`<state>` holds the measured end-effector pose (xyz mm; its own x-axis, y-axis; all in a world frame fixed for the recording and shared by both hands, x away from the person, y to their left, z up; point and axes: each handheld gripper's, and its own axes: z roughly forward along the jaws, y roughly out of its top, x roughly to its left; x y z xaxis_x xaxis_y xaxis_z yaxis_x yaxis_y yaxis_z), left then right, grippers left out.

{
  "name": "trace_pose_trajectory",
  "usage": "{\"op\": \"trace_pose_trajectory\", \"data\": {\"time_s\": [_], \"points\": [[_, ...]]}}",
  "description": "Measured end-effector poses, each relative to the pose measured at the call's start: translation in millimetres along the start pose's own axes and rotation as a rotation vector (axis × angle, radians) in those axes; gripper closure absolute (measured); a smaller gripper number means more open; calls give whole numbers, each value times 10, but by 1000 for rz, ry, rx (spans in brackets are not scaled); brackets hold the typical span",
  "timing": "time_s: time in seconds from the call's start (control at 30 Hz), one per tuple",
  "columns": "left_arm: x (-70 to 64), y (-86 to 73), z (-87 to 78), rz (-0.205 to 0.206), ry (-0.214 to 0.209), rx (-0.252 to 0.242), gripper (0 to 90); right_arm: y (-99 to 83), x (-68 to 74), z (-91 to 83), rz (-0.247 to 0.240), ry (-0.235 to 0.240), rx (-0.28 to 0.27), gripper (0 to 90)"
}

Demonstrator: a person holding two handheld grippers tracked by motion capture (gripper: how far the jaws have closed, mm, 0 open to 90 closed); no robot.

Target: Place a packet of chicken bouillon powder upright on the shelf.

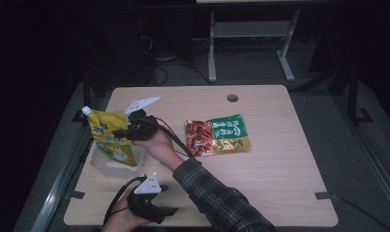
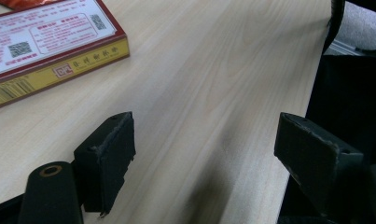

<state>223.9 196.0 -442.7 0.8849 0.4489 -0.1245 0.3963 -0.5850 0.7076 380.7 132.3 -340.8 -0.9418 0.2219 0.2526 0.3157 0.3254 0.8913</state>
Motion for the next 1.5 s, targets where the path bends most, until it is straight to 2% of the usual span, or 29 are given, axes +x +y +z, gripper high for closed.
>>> {"op": "trace_pose_trajectory", "data": {"time_s": [0.27,0.73,0.9,1.03,1.17,1.2,1.23,1.27,1.3,1.33,1.37,1.4,1.5], "points": [[-7,-1,16,8,-6,8,198,-77,-12,52,13,14,-2,900],[-19,-4,32,9,-12,20,198,-152,-24,136,2,21,13,898],[-17,-5,31,13,-12,24,198,-216,-16,186,7,30,32,895],[-13,-6,32,15,-11,28,198,-298,-4,235,-13,48,65,880],[-7,-9,35,17,-10,30,198,-301,6,196,-20,35,66,761],[-7,-9,35,17,-10,30,198,-301,6,196,-20,35,66,761],[-6,-11,33,13,-9,28,198,-286,6,144,-19,38,75,685],[-6,-11,33,13,-9,28,198,-286,6,144,-19,38,75,685],[-4,-12,32,13,-9,28,198,-270,23,83,-33,30,89,614],[0,-14,33,11,-9,30,199,-264,35,56,-38,25,97,580],[0,-14,33,11,-9,30,198,-264,35,56,-38,25,97,580],[8,-16,36,12,-8,32,198,-259,47,-28,-67,4,110,545],[7,-16,42,4,-8,27,198,-263,54,-137,-83,-4,116,512]]}}
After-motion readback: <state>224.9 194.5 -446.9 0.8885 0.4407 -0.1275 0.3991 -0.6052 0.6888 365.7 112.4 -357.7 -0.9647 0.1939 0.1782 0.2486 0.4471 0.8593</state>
